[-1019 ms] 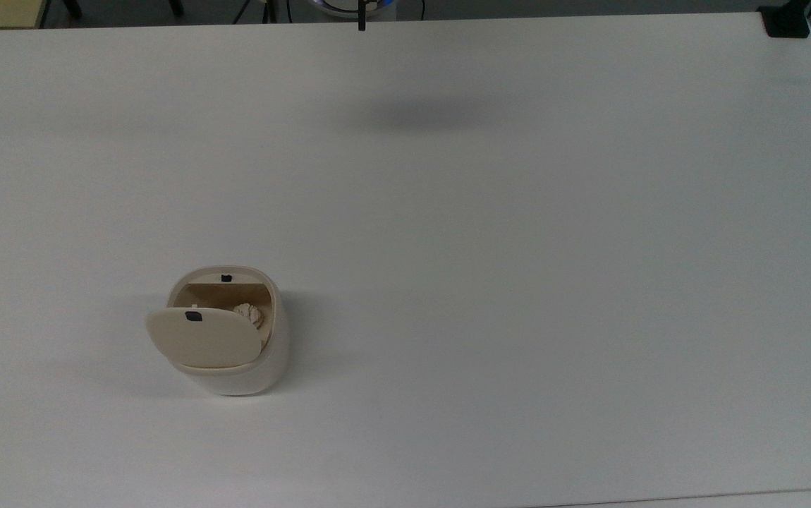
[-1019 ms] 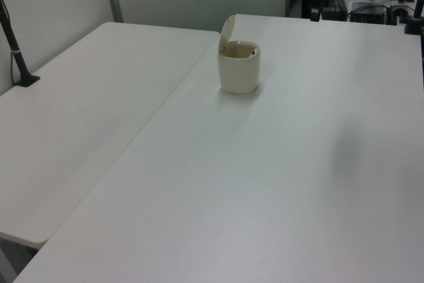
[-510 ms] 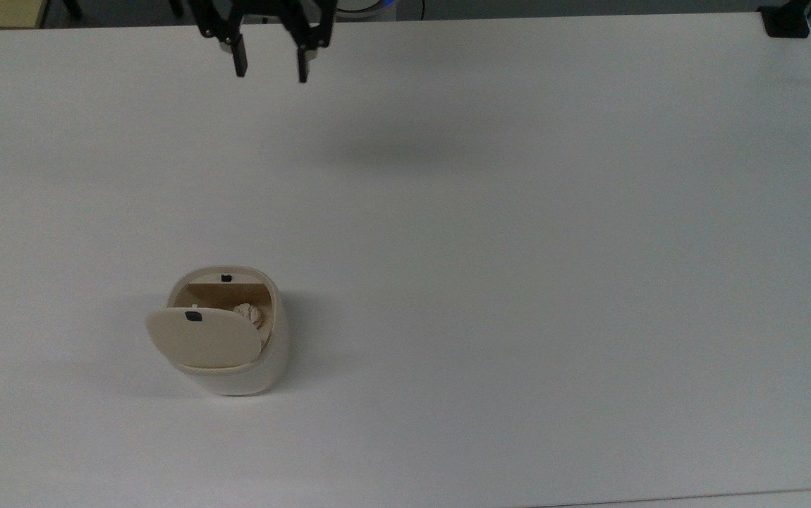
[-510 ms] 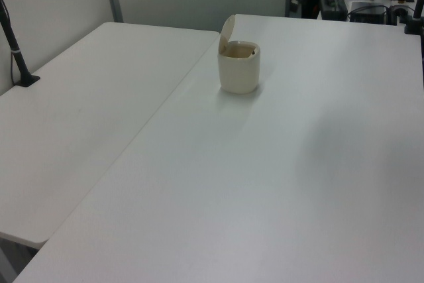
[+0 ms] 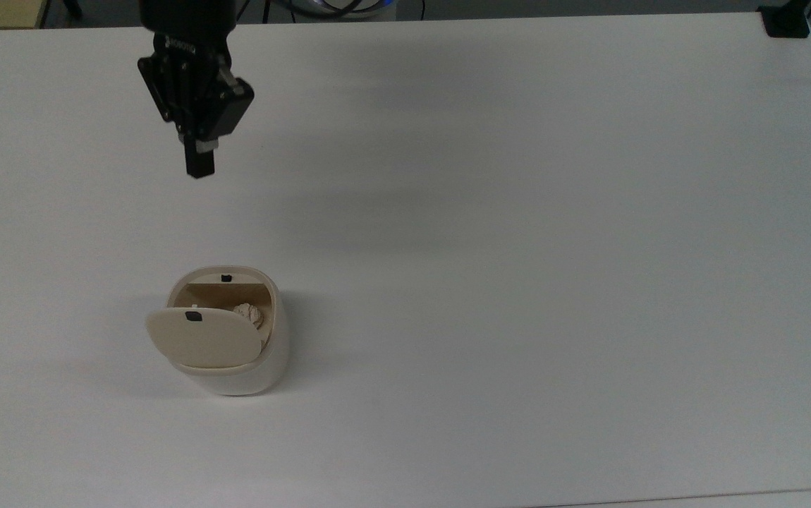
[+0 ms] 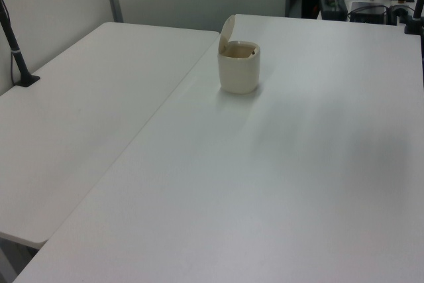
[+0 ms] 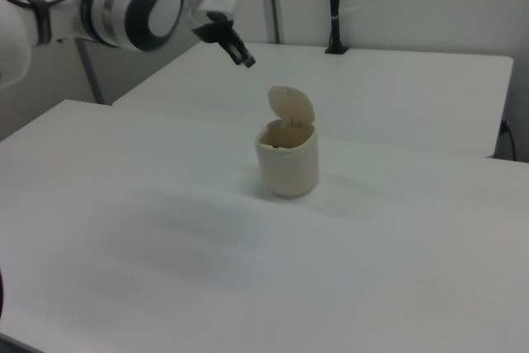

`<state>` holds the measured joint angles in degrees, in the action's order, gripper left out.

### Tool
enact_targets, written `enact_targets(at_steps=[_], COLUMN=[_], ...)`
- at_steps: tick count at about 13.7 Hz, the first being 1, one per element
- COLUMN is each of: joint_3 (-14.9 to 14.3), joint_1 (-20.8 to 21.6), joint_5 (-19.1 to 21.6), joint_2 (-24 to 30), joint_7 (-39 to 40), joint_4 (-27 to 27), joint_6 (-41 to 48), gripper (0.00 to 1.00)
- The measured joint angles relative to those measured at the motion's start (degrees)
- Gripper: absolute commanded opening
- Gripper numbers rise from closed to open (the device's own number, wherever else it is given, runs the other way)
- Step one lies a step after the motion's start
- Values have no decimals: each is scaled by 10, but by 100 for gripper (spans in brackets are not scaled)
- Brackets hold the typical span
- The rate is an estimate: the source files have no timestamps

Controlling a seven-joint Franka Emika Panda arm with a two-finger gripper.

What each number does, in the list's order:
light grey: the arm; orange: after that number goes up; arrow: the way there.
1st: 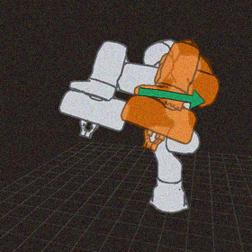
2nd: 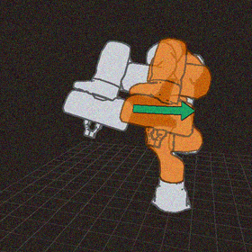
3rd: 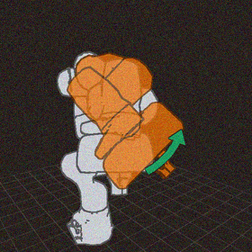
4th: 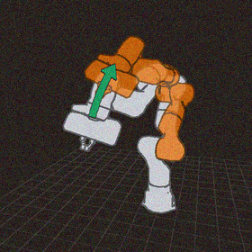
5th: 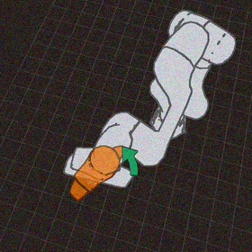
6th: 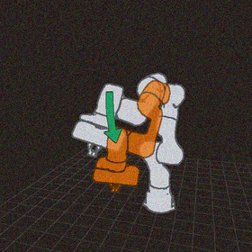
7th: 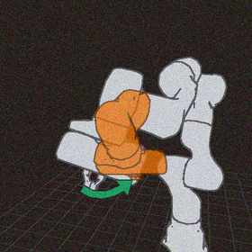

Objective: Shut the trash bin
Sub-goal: 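Move the gripper down toward the open lid of the cream bin, then push the raised lid down with the gripper fingertips onto the bin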

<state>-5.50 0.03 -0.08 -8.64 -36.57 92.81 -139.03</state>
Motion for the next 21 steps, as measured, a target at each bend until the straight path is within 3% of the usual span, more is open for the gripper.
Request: enact_targets(at_steps=[4,7,14,17,21], joint_3=[-13,-21,-22,-22,-20], joint_1=[-1,-7,-5,-6,-6], joint_5=[0,0,12,12,11], joint_2=[-86,-136,-190,-191,-166], joint_7=[-144,-179,-192,-185,-126], joint_4=[-33,-51,-52,-46,2], joint_6=[-129,-209,-261,-261,-238], gripper=[0,0,0,0,0])
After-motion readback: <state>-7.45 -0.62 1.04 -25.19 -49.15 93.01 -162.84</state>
